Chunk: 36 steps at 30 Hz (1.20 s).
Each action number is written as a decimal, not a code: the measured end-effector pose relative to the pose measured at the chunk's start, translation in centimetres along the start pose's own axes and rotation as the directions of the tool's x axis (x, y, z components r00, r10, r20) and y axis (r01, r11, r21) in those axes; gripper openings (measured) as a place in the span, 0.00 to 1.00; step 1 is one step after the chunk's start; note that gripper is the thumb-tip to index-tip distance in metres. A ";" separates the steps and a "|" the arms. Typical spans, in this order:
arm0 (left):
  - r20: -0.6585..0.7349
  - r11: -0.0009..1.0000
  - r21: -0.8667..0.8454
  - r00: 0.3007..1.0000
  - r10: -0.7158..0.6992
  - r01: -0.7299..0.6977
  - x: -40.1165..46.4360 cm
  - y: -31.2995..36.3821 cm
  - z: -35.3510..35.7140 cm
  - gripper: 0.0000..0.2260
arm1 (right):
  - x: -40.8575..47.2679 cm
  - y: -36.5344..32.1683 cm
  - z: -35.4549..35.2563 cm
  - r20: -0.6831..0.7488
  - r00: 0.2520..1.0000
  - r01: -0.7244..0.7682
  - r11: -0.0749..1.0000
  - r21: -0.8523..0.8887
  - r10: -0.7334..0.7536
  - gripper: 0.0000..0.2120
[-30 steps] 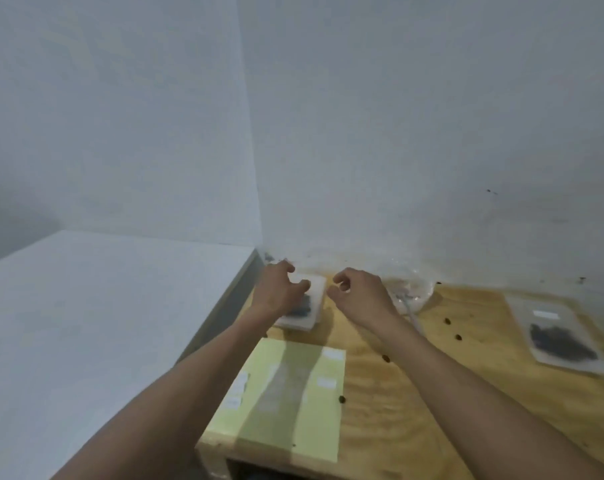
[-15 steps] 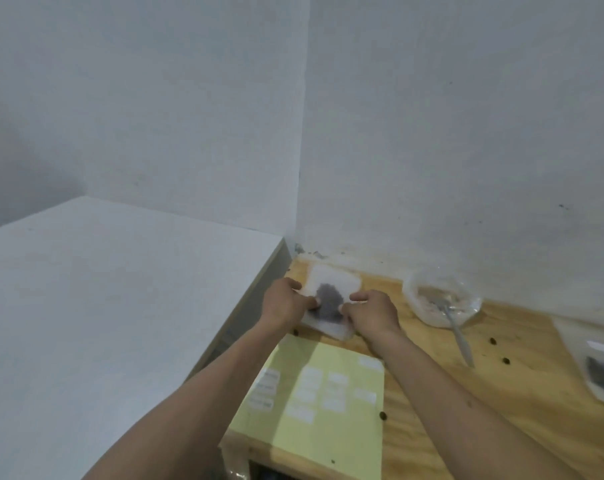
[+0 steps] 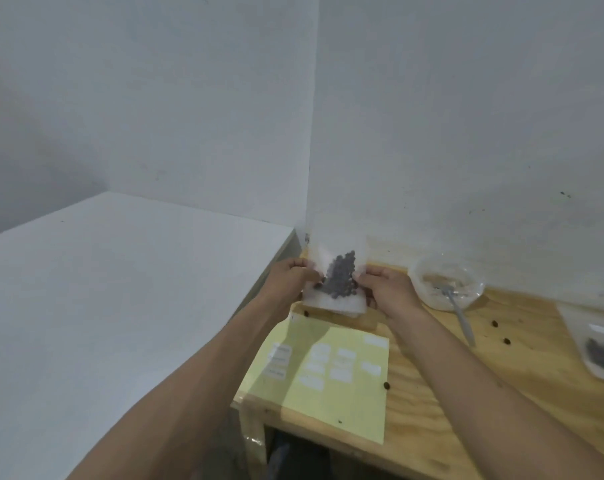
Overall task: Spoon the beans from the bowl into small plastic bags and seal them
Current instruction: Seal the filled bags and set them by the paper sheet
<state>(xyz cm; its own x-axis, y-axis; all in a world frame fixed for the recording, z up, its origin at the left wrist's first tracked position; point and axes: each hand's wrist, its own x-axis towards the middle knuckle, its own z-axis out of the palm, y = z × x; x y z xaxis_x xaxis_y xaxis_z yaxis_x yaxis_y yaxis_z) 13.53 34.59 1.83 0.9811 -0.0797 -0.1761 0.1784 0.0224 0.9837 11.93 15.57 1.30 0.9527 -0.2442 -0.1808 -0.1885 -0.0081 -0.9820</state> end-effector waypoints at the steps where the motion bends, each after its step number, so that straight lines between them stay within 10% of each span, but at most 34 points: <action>1: 0.004 1.000 0.009 1.000 0.012 -0.012 -0.4 0.3 -0.3 0.08 | -0.3 -0.2 0.1 0.008 1.000 0.015 1.000 -0.010 -0.015 0.11; 10: -0.189 0.987 -0.110 0.978 0.092 -0.114 -3.7 -0.2 -3.7 0.02 | -4.1 0.0 2.6 0.125 0.985 0.140 0.977 -0.159 -0.121 0.07; 16: -0.327 0.980 -0.076 0.934 0.148 -0.182 -4.4 -0.5 -5.9 0.08 | -6.8 1.6 4.8 0.374 0.927 0.293 0.687 -0.665 -0.034 0.11; 25: -0.344 0.977 -0.054 0.923 0.175 -0.206 -5.3 -1.1 -6.2 0.07 | -8.0 3.1 8.7 0.253 0.965 0.252 0.513 -0.821 -0.071 0.12; 36: -0.297 0.977 -0.062 0.939 0.176 -0.203 -4.9 -1.1 -6.4 0.09 | -6.6 3.2 7.7 0.325 0.945 0.263 0.674 -0.690 -0.037 0.20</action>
<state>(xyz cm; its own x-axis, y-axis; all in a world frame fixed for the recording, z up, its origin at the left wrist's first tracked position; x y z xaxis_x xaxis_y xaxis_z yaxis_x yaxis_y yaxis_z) 9.05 41.29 1.36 0.9743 0.2253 -0.0032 -0.0198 0.0998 0.9948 6.88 24.65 -1.06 0.9847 0.0844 -0.1524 -0.0408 -0.7388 -0.6727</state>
